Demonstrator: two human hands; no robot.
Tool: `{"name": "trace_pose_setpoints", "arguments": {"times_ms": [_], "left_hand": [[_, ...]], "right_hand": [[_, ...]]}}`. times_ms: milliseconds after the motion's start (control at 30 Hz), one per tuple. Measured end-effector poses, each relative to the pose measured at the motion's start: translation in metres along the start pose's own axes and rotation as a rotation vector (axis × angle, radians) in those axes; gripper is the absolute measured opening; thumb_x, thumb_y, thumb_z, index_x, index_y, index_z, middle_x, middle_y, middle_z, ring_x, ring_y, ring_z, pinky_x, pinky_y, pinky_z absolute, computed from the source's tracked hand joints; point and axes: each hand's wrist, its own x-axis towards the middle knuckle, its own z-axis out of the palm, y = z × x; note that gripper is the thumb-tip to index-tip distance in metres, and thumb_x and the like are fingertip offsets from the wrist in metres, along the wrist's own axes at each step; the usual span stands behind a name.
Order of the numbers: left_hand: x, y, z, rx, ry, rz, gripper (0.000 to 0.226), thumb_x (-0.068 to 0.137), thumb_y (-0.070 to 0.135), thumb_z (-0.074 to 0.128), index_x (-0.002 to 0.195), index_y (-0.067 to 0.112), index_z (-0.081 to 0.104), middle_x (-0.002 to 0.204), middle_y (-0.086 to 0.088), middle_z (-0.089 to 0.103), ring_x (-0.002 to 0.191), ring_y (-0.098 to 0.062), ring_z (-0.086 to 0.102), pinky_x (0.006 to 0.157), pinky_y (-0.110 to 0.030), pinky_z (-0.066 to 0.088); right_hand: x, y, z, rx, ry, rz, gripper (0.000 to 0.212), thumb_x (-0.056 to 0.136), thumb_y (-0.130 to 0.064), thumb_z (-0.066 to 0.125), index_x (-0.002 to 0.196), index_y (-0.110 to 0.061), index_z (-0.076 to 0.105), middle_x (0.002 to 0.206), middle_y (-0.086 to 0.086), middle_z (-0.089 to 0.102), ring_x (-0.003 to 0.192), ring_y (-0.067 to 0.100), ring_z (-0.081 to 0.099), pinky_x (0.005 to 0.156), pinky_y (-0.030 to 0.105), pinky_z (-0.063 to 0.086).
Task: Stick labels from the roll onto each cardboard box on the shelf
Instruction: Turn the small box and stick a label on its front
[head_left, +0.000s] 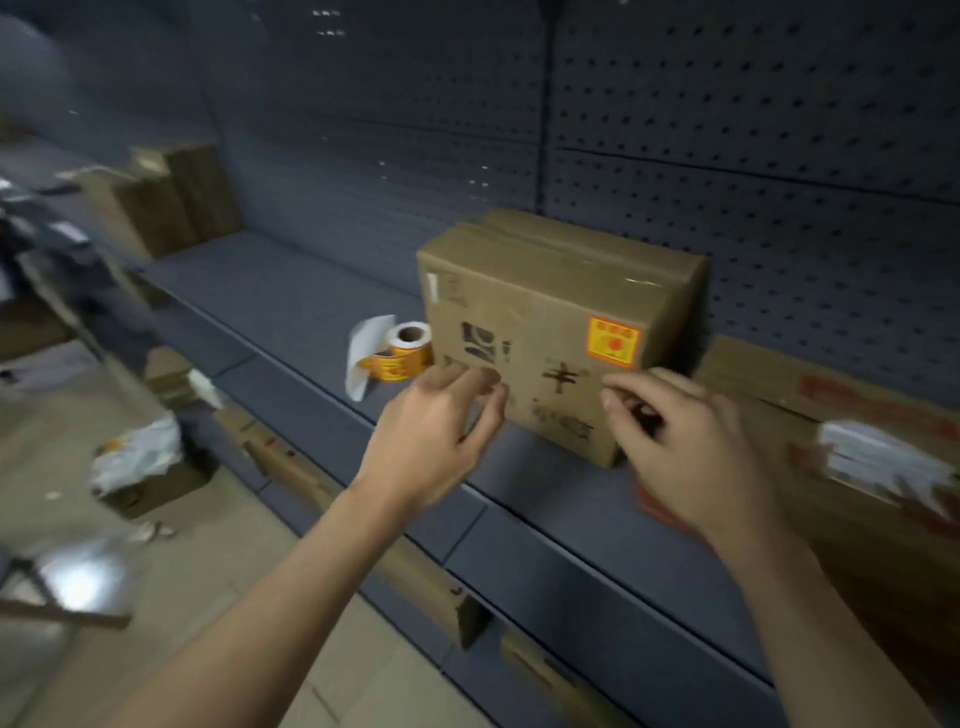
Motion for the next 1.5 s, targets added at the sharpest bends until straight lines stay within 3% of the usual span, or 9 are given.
{"name": "trace_pose_setpoints", "arguments": {"times_ms": [167, 300, 433, 567, 733, 867, 1000, 1167, 1500], "left_hand": [[-0.04, -0.093, -0.048, 0.271, 0.035, -0.187, 0.042, 0.097, 0.044, 0.036, 0.105, 0.017, 0.067, 0.091, -0.002, 0.068, 0.086, -0.03, 0.063, 0.066, -0.039, 0.052], [-0.073, -0.17, -0.092, 0.318, 0.104, -0.33, 0.045, 0.097, 0.048, 0.034, 0.107, 0.019, 0.067, 0.094, -0.001, 0.069, 0.089, -0.028, 0.064, 0.069, -0.038, 0.052], [-0.102, -0.239, -0.137, 0.33, 0.204, -0.423, 0.045, 0.096, 0.049, 0.033, 0.104, 0.02, 0.067, 0.091, 0.001, 0.067, 0.087, -0.025, 0.062, 0.066, -0.034, 0.045], [-0.132, -0.305, -0.178, 0.303, 0.279, -0.493, 0.041, 0.096, 0.048, 0.035, 0.102, 0.022, 0.067, 0.092, 0.003, 0.068, 0.086, -0.023, 0.062, 0.066, -0.035, 0.048], [-0.154, -0.375, -0.207, 0.345, 0.303, -0.556, 0.043, 0.095, 0.048, 0.033, 0.097, 0.022, 0.067, 0.084, 0.004, 0.065, 0.082, -0.023, 0.06, 0.062, -0.034, 0.043], [-0.151, -0.423, -0.221, 0.363, 0.31, -0.634, 0.044, 0.095, 0.05, 0.03, 0.094, 0.024, 0.065, 0.082, 0.008, 0.062, 0.081, -0.019, 0.057, 0.06, -0.032, 0.042], [-0.137, -0.472, -0.229, 0.385, 0.292, -0.671, 0.038, 0.096, 0.048, 0.033, 0.088, 0.024, 0.063, 0.081, 0.008, 0.062, 0.079, -0.017, 0.058, 0.059, -0.032, 0.043], [-0.114, -0.551, -0.245, 0.407, 0.265, -0.739, 0.026, 0.099, 0.041, 0.046, 0.101, 0.026, 0.067, 0.094, 0.007, 0.068, 0.09, -0.018, 0.062, 0.065, -0.035, 0.049], [-0.084, -0.695, -0.301, 0.434, 0.293, -0.84, 0.029, 0.098, 0.039, 0.045, 0.101, 0.021, 0.068, 0.092, 0.002, 0.069, 0.088, -0.021, 0.062, 0.068, -0.037, 0.05]], "right_hand": [[0.039, -0.061, 0.081, 0.089, -0.148, -0.126, 0.023, 0.092, -0.037, 0.057, 0.104, -0.022, 0.071, 0.1, -0.006, 0.071, 0.092, 0.018, 0.066, 0.078, 0.037, 0.054], [0.066, -0.127, 0.149, 0.129, -0.212, -0.232, 0.022, 0.092, -0.036, 0.056, 0.1, -0.022, 0.071, 0.094, -0.004, 0.07, 0.084, 0.018, 0.065, 0.071, 0.038, 0.054], [0.088, -0.196, 0.209, 0.089, -0.229, -0.294, 0.016, 0.092, -0.028, 0.062, 0.1, -0.019, 0.073, 0.096, -0.003, 0.072, 0.083, 0.016, 0.064, 0.069, 0.027, 0.047], [0.104, -0.261, 0.265, 0.094, -0.32, -0.342, 0.02, 0.095, -0.031, 0.059, 0.107, -0.02, 0.071, 0.103, -0.005, 0.07, 0.093, 0.02, 0.065, 0.076, 0.039, 0.054], [0.125, -0.315, 0.324, 0.11, -0.379, -0.374, 0.022, 0.095, -0.034, 0.057, 0.108, -0.023, 0.07, 0.104, -0.01, 0.069, 0.092, 0.015, 0.066, 0.075, 0.04, 0.055], [0.147, -0.348, 0.371, 0.151, -0.427, -0.39, 0.021, 0.096, -0.032, 0.057, 0.109, -0.022, 0.07, 0.099, -0.014, 0.067, 0.087, 0.008, 0.063, 0.075, 0.035, 0.056], [0.175, -0.375, 0.427, 0.205, -0.44, -0.393, 0.021, 0.096, -0.032, 0.056, 0.107, -0.022, 0.071, 0.098, -0.011, 0.068, 0.087, 0.011, 0.064, 0.075, 0.041, 0.057], [0.222, -0.408, 0.501, 0.262, -0.433, -0.402, 0.021, 0.096, -0.032, 0.056, 0.105, -0.021, 0.071, 0.097, -0.008, 0.069, 0.086, 0.013, 0.065, 0.073, 0.041, 0.057], [0.319, -0.504, 0.618, 0.243, -0.485, -0.483, 0.021, 0.096, -0.032, 0.056, 0.108, -0.022, 0.07, 0.099, -0.005, 0.068, 0.086, 0.013, 0.063, 0.072, 0.036, 0.055]]}}
